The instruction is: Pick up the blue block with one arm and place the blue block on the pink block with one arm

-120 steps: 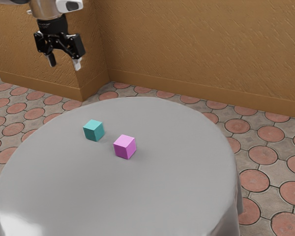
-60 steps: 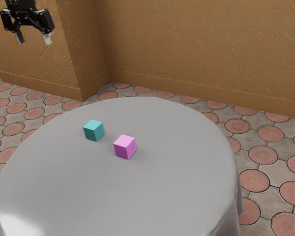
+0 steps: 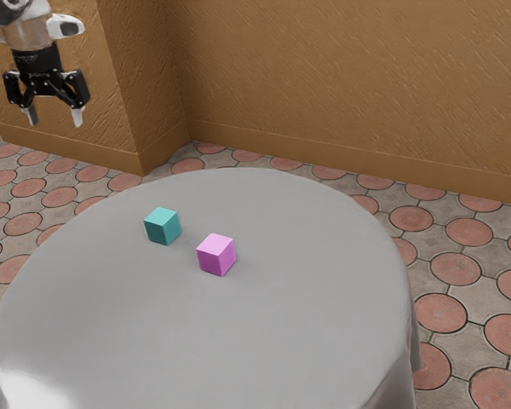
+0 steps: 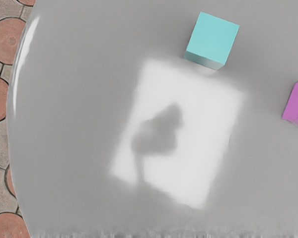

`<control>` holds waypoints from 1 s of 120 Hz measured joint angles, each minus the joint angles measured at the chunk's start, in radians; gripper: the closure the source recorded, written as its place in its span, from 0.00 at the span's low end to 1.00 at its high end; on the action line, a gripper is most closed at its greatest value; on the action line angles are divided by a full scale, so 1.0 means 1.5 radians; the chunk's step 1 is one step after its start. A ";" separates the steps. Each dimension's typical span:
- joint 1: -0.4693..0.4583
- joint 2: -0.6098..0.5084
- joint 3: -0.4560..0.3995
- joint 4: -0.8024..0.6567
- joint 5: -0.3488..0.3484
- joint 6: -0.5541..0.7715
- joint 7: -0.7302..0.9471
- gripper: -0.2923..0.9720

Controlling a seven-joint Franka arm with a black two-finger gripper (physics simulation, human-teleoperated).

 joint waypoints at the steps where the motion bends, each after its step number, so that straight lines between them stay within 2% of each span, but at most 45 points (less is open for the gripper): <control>1: 0.001 -0.002 0.000 -0.008 0.000 0.004 0.000 0.23; 19: 0.013 -0.029 0.000 -0.158 0.003 0.108 0.000 0.23; 32: 0.018 -0.008 0.000 -0.193 0.005 0.174 0.004 0.23; 67: -0.002 0.089 0.000 -0.173 0.005 0.301 0.070 0.23; 95: -0.026 0.181 -0.002 -0.098 0.005 0.334 0.126 0.23; 120: -0.037 0.242 -0.003 -0.075 0.002 0.343 0.164 0.23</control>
